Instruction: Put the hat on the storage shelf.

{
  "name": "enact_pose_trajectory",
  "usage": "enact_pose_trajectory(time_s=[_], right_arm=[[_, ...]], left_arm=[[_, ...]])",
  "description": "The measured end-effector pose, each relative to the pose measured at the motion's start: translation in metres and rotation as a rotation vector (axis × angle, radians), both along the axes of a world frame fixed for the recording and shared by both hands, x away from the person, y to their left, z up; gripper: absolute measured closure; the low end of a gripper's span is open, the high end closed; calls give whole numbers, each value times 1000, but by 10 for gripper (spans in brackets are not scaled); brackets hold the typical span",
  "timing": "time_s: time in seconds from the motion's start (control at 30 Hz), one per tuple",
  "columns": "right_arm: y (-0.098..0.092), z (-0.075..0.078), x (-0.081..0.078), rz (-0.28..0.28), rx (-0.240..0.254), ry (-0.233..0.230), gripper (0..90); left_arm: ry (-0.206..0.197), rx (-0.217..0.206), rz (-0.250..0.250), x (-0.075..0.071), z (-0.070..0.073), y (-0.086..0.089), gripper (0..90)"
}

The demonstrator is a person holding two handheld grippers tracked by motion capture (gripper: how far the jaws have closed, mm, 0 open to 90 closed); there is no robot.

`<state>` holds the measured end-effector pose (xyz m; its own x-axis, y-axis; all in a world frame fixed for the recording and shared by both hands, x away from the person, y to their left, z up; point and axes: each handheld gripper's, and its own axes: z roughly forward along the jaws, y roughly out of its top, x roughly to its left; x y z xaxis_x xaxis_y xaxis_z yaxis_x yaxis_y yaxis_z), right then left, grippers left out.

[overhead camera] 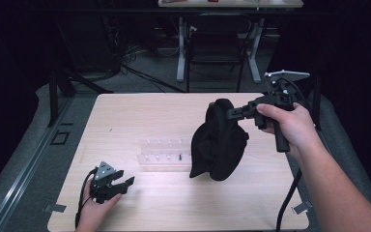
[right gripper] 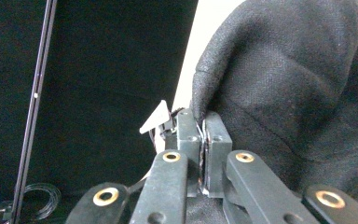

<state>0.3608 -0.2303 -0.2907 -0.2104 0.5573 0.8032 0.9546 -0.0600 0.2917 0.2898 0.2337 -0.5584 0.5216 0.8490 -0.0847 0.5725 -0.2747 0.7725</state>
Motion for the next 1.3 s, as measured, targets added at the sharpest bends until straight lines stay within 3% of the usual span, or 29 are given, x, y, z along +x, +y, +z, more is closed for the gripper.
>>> enact_pose_trajectory(time_s=[0.1,0.27,0.8,1.3], right_arm=[[2,1,4,-3,7,-4,883],[9,-1,14,-11,20,-7,883],[40,-5,41,-7,19,-14,883],[45,-9,57,-24,-21,-18,882]], left_arm=[[12,7,1,0,1,1,427],[-11,-7,13,1,1,1,408],[-13,-18,20,1,2,4,407],[-6,-14,16,1,1,2,409]])
